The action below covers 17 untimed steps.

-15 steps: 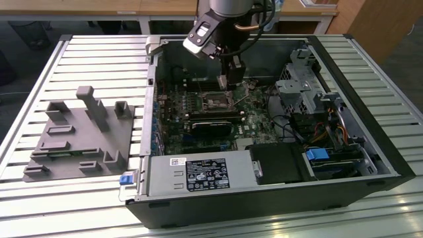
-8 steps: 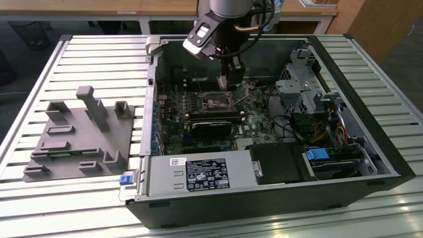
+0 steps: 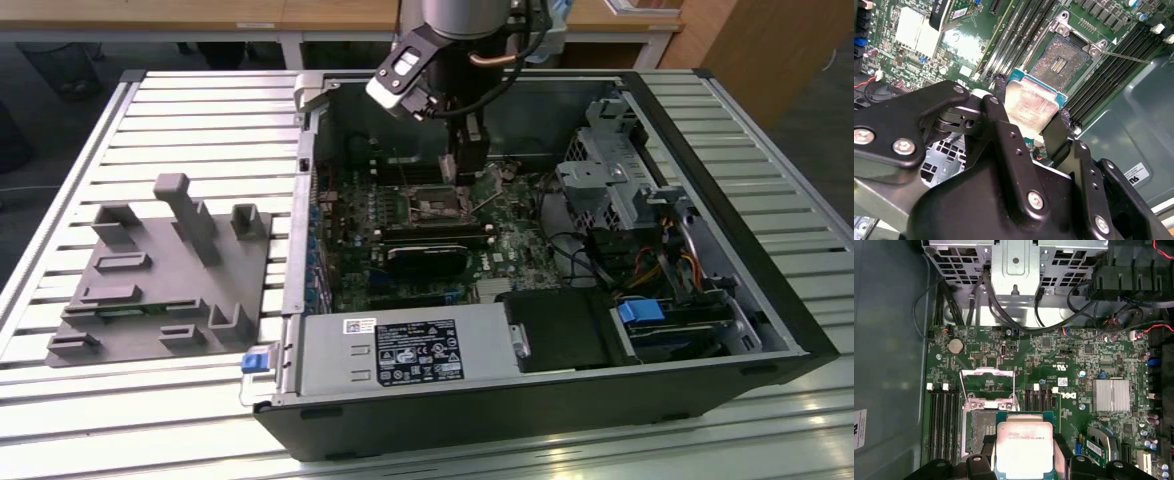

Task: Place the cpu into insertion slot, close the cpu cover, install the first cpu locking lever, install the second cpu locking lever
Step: 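Place the cpu into insertion slot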

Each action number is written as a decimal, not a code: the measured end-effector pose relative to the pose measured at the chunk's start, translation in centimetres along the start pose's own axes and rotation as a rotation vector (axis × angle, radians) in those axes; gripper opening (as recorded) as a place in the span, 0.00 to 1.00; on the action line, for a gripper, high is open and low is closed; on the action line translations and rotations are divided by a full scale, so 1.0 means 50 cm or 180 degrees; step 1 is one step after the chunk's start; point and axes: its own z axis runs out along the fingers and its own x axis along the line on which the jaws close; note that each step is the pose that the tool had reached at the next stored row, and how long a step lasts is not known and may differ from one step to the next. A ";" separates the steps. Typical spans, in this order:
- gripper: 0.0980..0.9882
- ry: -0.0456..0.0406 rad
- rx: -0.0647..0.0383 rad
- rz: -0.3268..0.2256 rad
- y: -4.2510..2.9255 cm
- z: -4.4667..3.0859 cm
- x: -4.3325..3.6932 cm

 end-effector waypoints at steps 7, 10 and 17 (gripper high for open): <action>0.50 0.0000 0.0001 0.0001 -0.001 0.009 0.000; 0.50 -0.0001 0.0000 0.0001 -0.001 0.012 0.000; 0.50 -0.0001 0.0000 0.0001 -0.002 0.018 0.000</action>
